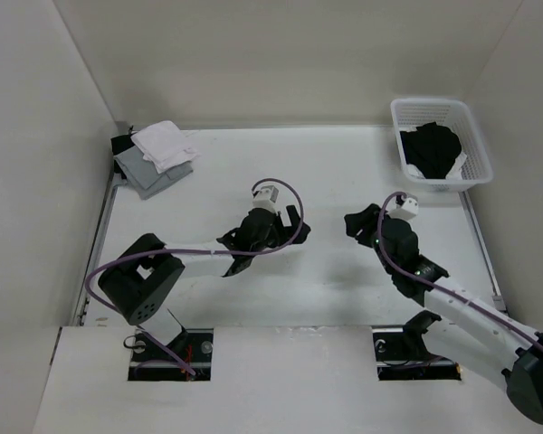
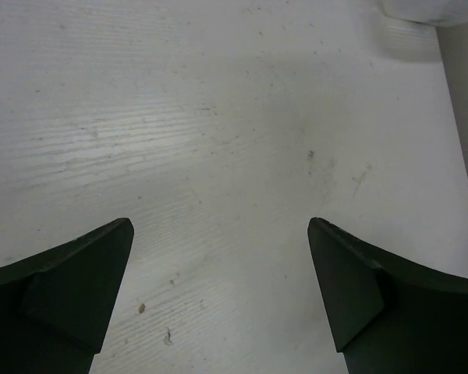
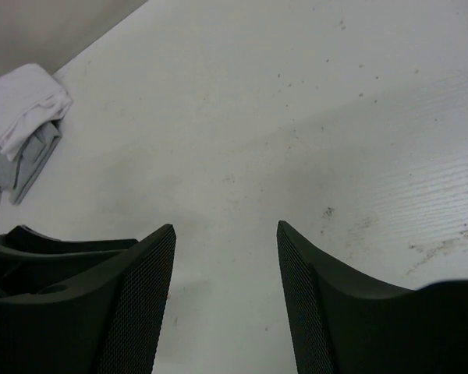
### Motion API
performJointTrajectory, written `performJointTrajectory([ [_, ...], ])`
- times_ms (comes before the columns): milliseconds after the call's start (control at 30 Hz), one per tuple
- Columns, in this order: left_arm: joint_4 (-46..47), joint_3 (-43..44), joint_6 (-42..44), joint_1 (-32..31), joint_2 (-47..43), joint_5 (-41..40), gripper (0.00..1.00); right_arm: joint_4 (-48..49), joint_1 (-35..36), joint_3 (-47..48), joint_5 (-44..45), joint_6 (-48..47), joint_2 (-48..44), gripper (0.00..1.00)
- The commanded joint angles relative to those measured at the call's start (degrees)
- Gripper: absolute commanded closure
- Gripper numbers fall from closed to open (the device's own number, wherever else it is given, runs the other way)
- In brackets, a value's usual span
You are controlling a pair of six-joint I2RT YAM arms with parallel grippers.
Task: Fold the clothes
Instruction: Grab the tank top from the pile
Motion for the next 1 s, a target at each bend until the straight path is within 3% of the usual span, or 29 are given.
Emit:
performJointTrajectory([
  [0, 6.74, -0.99, 0.89, -1.34, -1.09, 2.74, 0.0, -2.08, -0.47, 5.09, 3.05, -1.74, -1.0, 0.4],
  [200, 13.15, -4.06, 0.53, -2.14, -1.27, 3.97, 0.0, -2.7, -4.77, 12.21, 2.17, -6.22, 2.42, 0.62],
  [267, 15.78, -5.21, 0.97, -2.14, -1.18, 4.4, 0.0, -2.95, -7.49, 15.63, 2.26, -8.06, 4.7, 0.86],
  [300, 16.76, -5.48, 1.06, -2.14, -1.18, 4.93, 0.0, -3.39, -9.33, 17.47, 2.34, -8.86, 5.93, 0.92],
  [367, 17.9, -6.0, 1.76, -2.14, -1.44, 6.07, 0.12, -4.36, -15.04, 21.78, 2.0, -9.92, 9.79, 1.0],
  [433, 19.49, -6.79, 3.34, -2.4, -2.14, 6.43, 0.54, -5.5, -22.66, 27.65, 0.86, -10.62, 15.83, 1.0],
  [467, 19.58, -7.06, 3.52, -2.49, -2.58, 6.17, 0.63, -6.03, -25.67, 30.21, 0.07, -10.62, 18.48, 0.98],
  [533, 19.58, -7.76, 3.96, -2.4, -3.81, 6.17, 0.73, -7.26, -31.03, 36.18, -1.17, -10.8, 25.49, 0.91],
  [600, 19.84, -7.94, 4.13, -2.4, -4.08, 6.43, 0.72, -7.79, -36.05, 41.47, -1.43, -10.36, 32.9, 0.81],
  [733, 20.81, -8.03, 3.7, -2.4, -3.38, 6.61, 0.46, -11.21, -44.93, 56.47, -2.66, -9.04, 51.86, 0.56],
  [833, 21.16, -8.29, 3.87, -2.22, -3.46, 6.43, 0.36, -14.11, -47.83, 64.91, -5.2, -9.3, 60.39, 0.51],
  [967, 22.3, -8.55, 3.87, -1.87, -3.38, 6.78, 0.3, -15.61, -50.65, 73.47, -9.87, -9.31, 69.56, 0.5],
])
